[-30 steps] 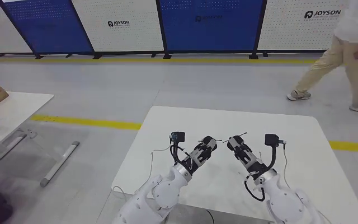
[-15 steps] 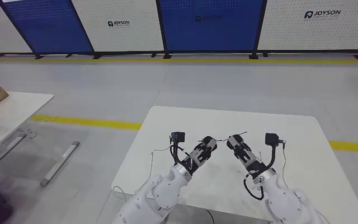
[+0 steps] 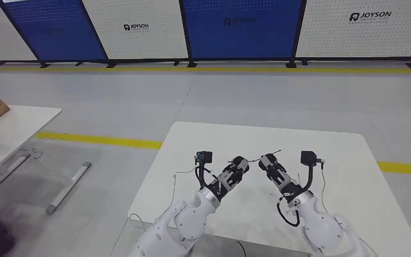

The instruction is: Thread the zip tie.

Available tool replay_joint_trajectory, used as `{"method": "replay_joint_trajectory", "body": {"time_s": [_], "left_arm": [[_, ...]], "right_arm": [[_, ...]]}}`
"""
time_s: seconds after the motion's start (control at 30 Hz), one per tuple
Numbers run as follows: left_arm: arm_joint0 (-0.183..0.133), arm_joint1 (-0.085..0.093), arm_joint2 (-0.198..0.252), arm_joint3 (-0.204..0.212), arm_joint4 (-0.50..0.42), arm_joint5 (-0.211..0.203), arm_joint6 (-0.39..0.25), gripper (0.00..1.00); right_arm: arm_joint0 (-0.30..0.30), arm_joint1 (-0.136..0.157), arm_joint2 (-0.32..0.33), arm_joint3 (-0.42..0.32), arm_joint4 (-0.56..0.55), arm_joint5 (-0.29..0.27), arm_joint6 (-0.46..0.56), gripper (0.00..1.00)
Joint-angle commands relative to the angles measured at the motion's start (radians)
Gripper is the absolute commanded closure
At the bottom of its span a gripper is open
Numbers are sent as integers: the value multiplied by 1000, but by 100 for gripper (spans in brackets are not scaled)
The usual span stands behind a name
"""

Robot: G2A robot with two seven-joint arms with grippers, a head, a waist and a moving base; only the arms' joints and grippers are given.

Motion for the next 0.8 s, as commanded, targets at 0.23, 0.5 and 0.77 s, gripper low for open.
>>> {"method": "replay_joint_trajectory", "body": {"time_s": [0.23,0.5,0.77], "left_arm": [[0,0,0,0,0,0,0,100],[0,0,0,0,0,0,0,100],[0,0,0,0,0,0,0,100]], "right_arm": [[-10,-5,12,-6,0,-10,-7,100],[-34,-5,33,-25,-12,-27,-11,100],[-23,-11,23,-17,-23,-18,0,100]]}}
